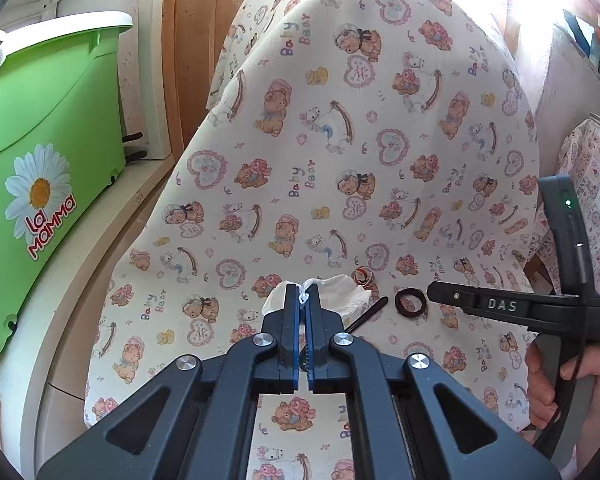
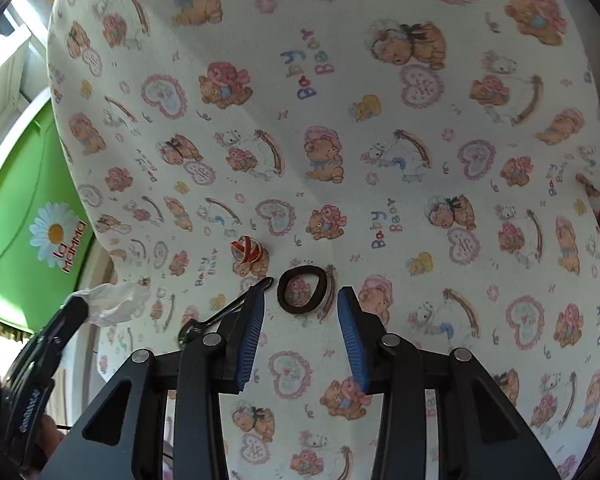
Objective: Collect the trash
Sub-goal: 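Pinch the white tissue with the left tool while the right tool grasps the black hair tie, then carry tissue and hair tie over the pink wastebasket and open both tools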
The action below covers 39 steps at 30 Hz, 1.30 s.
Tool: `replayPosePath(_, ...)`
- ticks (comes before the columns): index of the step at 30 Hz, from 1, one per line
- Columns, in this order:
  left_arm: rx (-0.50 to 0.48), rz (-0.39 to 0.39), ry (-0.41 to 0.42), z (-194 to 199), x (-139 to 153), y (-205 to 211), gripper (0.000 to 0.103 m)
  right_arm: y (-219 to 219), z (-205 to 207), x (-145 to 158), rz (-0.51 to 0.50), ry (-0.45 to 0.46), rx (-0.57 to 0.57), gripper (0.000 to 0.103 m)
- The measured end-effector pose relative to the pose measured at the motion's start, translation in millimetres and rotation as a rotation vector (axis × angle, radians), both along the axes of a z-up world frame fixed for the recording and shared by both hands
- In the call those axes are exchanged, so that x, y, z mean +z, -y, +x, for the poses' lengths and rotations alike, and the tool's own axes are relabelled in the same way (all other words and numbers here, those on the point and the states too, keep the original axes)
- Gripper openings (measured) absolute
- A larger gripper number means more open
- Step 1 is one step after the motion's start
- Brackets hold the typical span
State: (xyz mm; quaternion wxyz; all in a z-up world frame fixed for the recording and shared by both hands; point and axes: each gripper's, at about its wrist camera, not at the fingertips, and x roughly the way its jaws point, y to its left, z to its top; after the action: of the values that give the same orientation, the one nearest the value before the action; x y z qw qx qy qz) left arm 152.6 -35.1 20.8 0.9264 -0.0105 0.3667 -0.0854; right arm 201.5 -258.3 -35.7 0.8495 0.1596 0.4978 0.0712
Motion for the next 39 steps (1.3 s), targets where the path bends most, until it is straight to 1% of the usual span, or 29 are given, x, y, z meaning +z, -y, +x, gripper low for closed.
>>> replayPosePath(1, 0.002, 0.009, 0.004, -0.3, -0.2, 0.8, 0.002, -3.2, 4.8, -3.9, -0.024, -0.010, 0.001, 0.039)
replayPosePath(2, 0.004, 0.015, 0.005, -0.2, -0.5, 1.4, 0.002, -5.3, 9.1, -7.8, -0.038, -0.023, 0.004, 0.034)
replayPosePath(3, 0.004, 0.017, 0.004, -0.2, -1.0, 1.5, 0.002, -8.1, 12.2, -11.2, -0.049, -0.032, 0.010, 0.032)
replayPosePath(7, 0.013, 0.022, -0.002, 1.6, -3.2, 0.1, 0.002, -20.9, 18.6, -18.6, -0.142, -0.039, 0.027, 0.032)
replayPosePath(10, 0.020, 0.021, -0.013, 3.6, -6.2, -1.8, 0.002, -28.2, 20.1, -23.7, -0.168, -0.040, 0.036, 0.025)
replayPosePath(12, 0.022, 0.022, -0.017, 4.4, -7.7, -2.1, 0.002, -30.8, 20.6, -27.0, -0.192, -0.041, 0.030, 0.014)
replayPosePath(13, 0.023, 0.024, -0.016, 4.4, -8.1, -1.6, 0.002, -31.9, 21.0, -28.8, -0.202, -0.043, 0.031, 0.013)
replayPosePath(15, 0.021, 0.032, -0.016, 3.6, -8.7, -0.2, 0.002, -36.6, 20.6, -30.0, -0.236, -0.034, 0.031, 0.005)
replayPosePath(18, 0.014, 0.040, -0.016, 0.6, -8.7, 1.8, 0.002, -41.1, 18.0, -30.4, -0.285, -0.029, 0.027, 0.005)
replayPosePath(22, 0.009, 0.053, 0.001, -3.7, -7.2, 2.0, 0.002, -39.4, 7.1, -22.9, -0.235, 0.013, -0.005, 0.005)
replayPosePath(25, 0.022, 0.093, 0.011, -5.1, -9.3, 3.1, 0.002, -33.3, -4.5, -9.0, -0.197, 0.058, -0.019, 0.005)
replayPosePath(28, 0.014, 0.090, 0.006, -7.0, -11.2, 4.0, 0.002, -22.8, -20.3, 1.9, -0.143, 0.076, -0.046, 0.005)
replayPosePath(30, 0.009, 0.090, 0.008, -9.8, -11.1, 5.6, 0.002, -19.4, -30.0, 7.7, -0.104, 0.094, -0.031, 0.005)
replayPosePath(32, 0.010, 0.089, 0.014, -13.6, -11.1, 6.6, 0.002, -16.4, -38.5, 13.3, -0.104, 0.117, -0.021, 0.005)
replayPosePath(34, 0.026, 0.107, 0.035, -17.2, -12.0, 5.4, 0.002, -13.4, -47.4, 18.3, -0.099, 0.142, -0.014, 0.005)
replayPosePath(36, 0.045, 0.115, 0.030, -16.3, -15.3, 0.2, 0.002, -10.9, -54.1, 24.3, -0.094, 0.165, -0.012, 0.005)
replayPosePath(39, 0.057, 0.058, -0.010, -13.6, -20.4, -12.5, 0.002, -7.8, -62.7, 32.2, -0.118, 0.190, -0.003, 0.005)
